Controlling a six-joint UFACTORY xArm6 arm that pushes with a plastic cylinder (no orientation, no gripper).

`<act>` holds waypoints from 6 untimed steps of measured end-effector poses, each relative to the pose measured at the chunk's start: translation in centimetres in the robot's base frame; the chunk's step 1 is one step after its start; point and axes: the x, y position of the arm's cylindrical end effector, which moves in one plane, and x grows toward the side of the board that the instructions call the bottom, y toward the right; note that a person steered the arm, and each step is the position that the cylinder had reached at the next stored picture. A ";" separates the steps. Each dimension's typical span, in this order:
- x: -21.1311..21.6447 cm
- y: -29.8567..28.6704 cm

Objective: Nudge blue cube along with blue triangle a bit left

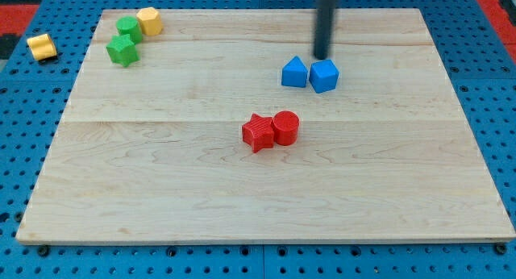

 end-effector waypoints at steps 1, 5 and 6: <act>2.1 3.2; 1.4 -0.3; 1.7 -0.5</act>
